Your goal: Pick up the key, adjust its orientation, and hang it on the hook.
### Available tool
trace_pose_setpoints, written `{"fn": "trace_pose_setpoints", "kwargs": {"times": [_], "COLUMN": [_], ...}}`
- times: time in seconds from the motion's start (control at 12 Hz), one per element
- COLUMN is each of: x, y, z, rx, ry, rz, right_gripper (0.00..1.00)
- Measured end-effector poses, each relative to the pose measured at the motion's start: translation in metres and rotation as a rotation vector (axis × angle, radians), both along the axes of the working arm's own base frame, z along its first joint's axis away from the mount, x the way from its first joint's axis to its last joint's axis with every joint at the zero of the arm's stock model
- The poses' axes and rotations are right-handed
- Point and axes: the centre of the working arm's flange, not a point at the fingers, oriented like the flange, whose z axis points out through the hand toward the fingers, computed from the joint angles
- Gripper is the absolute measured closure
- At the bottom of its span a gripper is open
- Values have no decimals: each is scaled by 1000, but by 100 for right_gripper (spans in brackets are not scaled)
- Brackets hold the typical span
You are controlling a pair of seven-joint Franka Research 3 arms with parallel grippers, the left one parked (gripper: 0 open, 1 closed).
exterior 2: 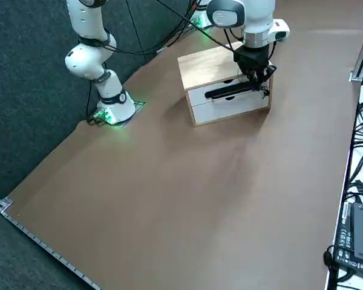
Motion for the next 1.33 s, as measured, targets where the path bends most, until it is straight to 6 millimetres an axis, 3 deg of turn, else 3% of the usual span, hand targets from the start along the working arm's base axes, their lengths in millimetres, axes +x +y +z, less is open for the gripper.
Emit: {"fn": "trace_pose_setpoints", "kwargs": {"times": [0.58,0.67,0.92,1.33], "x": [1,2,8,18], "y": [1,1,0,-7], "z": [2,6,21,66], "rx": [24,26,32,36], "ry": [2,-5,-27,-60], "rz": [-10,-11,-13,-50], "right_gripper": [4,0,0,0]}}
